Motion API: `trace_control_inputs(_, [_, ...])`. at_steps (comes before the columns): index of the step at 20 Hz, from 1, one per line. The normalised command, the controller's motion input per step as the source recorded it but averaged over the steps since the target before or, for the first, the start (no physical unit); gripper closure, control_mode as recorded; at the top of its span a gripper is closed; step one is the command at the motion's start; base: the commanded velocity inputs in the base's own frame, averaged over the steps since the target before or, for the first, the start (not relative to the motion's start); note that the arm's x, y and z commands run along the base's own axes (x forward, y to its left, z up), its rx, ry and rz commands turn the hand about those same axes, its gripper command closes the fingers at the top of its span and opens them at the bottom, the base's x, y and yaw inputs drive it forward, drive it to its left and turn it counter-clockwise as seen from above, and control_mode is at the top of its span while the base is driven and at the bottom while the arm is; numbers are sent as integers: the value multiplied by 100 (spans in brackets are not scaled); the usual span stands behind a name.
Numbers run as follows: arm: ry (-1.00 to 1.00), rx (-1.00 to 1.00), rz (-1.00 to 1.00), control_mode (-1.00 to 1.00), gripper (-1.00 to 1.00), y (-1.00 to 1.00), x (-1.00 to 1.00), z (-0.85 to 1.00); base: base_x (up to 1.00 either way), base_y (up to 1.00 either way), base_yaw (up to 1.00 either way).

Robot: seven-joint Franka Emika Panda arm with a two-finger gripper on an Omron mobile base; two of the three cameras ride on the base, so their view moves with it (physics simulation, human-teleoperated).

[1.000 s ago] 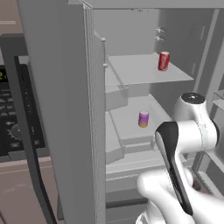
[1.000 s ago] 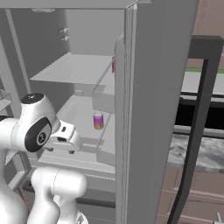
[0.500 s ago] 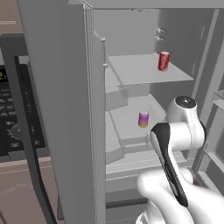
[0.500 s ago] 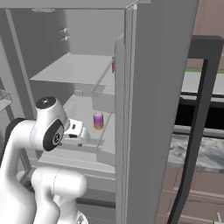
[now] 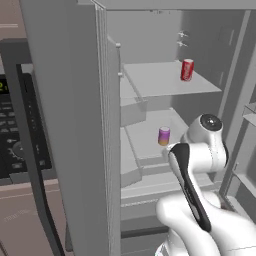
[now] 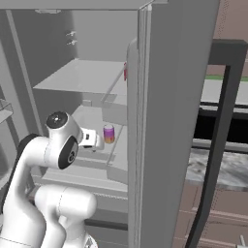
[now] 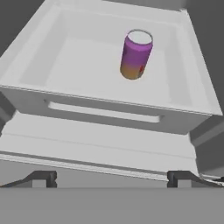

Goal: Open the fridge, grab two sodas, and place both sodas inside the bowl with ice on the dining counter.

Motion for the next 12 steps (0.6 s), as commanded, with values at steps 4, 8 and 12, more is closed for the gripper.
trace_control_inputs(4, [-15, 0, 0, -100, -100, -2, 41, -28, 0, 0, 0])
trace_control_inputs(8, [-13, 0, 0, -100, -100, -5, 45, -29, 0, 0, 0])
trace_control_inputs(12, [-11, 3, 0, -100, -100, -9, 47, -7, 0, 0, 0])
